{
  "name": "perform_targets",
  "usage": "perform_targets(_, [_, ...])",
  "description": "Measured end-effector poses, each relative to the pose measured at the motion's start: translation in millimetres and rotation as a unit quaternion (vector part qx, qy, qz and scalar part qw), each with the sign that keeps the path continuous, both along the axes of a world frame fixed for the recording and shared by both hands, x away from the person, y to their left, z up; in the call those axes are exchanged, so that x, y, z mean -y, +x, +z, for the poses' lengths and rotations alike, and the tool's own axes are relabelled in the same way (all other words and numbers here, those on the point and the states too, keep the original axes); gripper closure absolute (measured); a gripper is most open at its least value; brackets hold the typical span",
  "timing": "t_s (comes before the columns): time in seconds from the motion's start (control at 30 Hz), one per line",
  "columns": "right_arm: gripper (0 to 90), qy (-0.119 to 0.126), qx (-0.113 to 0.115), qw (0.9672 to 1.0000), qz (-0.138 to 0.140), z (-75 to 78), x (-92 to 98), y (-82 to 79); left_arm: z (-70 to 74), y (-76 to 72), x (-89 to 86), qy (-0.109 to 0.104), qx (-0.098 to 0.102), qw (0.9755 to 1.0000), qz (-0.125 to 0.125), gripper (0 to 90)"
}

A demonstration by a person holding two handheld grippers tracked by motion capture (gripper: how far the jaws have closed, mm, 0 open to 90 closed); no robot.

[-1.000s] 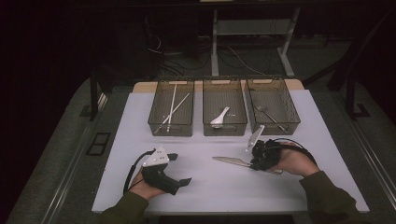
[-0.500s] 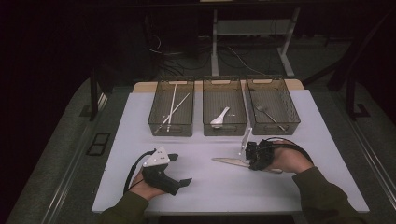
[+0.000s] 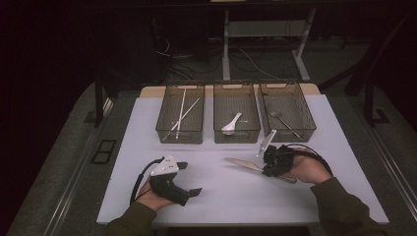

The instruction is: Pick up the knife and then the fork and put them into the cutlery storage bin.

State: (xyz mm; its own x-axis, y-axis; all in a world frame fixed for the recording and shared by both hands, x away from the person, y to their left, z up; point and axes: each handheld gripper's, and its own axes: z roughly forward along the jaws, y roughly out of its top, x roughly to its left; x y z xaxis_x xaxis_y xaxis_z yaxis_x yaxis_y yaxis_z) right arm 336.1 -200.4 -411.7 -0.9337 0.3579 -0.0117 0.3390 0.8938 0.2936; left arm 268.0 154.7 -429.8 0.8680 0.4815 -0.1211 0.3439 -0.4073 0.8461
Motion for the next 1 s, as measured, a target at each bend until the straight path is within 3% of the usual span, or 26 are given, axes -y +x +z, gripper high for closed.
perform_targets(0.27, [79.8,0.069,0.014,0.9962,-0.052,14.7,21.3,3.9,0.2,0.0,-0.3,-0.001,0.000,1.0000,0.000,0.0])
perform_targets(0.43, [80.1,0.114,0.019,0.9890,-0.092,28.1,34.3,5.3,0.1,-0.2,-0.1,-0.002,0.001,1.0000,0.001,0.0])
perform_targets(0.47, [80.1,0.113,0.025,0.9889,-0.093,30.5,37.7,6.8,0.1,-0.2,0.0,-0.002,0.000,1.0000,0.001,0.0])
perform_targets(0.7, [80.0,0.147,0.045,0.9793,-0.131,59.1,54.3,14.8,-0.4,1.1,-0.3,-0.003,-0.003,1.0000,0.003,0.0])
perform_targets(1.0, [80.0,0.151,0.082,0.9687,-0.180,98.5,73.4,57.5,0.1,2.4,-0.3,-0.005,-0.001,1.0000,0.008,0.0])
